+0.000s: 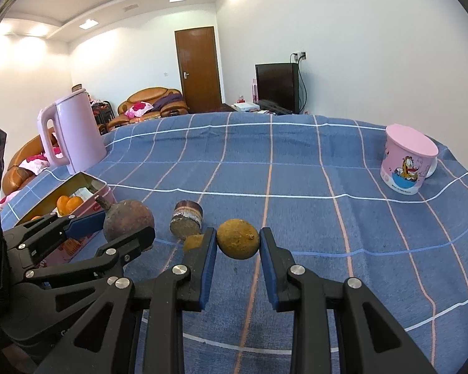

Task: Organize fruits
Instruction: 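Lift both held fruits off the table toward the tin box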

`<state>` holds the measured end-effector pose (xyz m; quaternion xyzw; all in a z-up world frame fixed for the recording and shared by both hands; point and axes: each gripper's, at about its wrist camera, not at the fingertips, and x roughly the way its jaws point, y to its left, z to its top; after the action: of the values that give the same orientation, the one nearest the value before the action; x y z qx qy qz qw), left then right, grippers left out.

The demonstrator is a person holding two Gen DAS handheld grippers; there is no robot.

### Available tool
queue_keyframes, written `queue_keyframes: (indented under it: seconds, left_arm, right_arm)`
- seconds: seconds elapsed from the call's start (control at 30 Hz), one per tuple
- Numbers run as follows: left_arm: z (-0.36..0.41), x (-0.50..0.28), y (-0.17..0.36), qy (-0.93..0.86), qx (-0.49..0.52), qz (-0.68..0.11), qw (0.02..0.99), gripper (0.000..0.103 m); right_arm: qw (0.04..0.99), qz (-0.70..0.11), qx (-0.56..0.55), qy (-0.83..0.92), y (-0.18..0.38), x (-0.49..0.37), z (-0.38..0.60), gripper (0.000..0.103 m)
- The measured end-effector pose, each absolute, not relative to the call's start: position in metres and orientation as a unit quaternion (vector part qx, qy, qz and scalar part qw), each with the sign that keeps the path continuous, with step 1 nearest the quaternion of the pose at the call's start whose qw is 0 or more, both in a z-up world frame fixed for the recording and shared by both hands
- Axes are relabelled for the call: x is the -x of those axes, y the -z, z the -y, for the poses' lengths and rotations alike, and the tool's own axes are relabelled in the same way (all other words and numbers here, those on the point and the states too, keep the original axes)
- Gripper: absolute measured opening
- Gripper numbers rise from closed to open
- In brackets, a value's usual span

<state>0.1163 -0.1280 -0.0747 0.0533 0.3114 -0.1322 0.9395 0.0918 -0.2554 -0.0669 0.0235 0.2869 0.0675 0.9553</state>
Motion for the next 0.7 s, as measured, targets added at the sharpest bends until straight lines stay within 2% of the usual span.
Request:
queue_keyframes:
  seconds: [0.7]
  left_arm:
    - [0.117,-0.099,0.063,0.106,-0.044,-0.260,0.959,0.051]
  right_arm:
    - [0.969,-0.239,-0.019,-0.064,0.057,-0.076,0.255,0.029]
